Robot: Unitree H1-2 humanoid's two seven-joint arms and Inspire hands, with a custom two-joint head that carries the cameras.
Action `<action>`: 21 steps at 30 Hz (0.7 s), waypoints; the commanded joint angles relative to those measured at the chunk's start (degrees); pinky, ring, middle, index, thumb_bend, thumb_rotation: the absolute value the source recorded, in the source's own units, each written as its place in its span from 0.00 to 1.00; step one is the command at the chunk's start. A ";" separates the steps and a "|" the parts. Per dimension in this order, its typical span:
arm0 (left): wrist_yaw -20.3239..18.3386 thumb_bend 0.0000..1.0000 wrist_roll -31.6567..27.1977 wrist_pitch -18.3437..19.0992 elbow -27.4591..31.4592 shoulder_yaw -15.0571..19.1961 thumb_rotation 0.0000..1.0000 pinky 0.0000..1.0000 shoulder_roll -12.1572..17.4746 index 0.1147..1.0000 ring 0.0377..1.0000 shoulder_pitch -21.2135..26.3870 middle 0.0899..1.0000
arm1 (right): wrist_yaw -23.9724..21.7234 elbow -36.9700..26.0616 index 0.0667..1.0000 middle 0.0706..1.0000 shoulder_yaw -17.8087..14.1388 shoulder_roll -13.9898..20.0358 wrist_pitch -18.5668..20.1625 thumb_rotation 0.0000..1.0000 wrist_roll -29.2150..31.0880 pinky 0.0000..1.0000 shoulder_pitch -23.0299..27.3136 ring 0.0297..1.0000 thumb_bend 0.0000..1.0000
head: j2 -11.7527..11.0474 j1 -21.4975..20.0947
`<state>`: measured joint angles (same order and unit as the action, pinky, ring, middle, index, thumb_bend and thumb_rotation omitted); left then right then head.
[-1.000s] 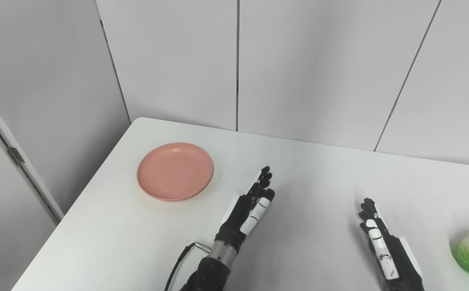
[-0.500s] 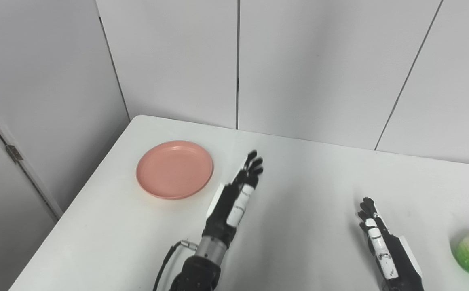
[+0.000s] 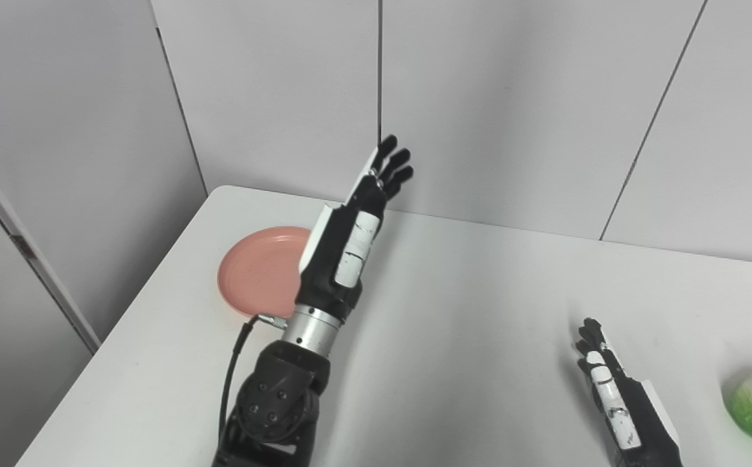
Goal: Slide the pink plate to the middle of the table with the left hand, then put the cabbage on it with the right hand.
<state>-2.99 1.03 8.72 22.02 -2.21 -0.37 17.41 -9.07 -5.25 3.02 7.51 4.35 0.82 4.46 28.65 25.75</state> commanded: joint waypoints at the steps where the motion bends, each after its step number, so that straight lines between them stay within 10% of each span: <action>1: 0.31 0.76 -0.75 0.21 2.81 1.00 1.00 1.00 0.74 0.94 0.94 2.58 0.94 | -0.43 -0.83 1.00 1.00 -0.16 0.15 -0.66 1.00 0.83 1.00 0.59 1.00 0.12 | 0.03 -0.07; 21: 4.28 0.75 -7.20 -9.49 -0.77 17.07 1.00 1.00 8.06 0.95 0.97 1.37 0.96 | -0.22 -0.38 1.00 1.00 -0.85 0.71 -1.08 1.00 1.16 1.00 0.52 1.00 0.11 | -0.16 -0.12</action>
<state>0.47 -5.49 1.98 21.18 13.98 6.40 18.38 -9.34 -5.29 2.82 8.06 4.50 1.49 4.38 28.48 25.66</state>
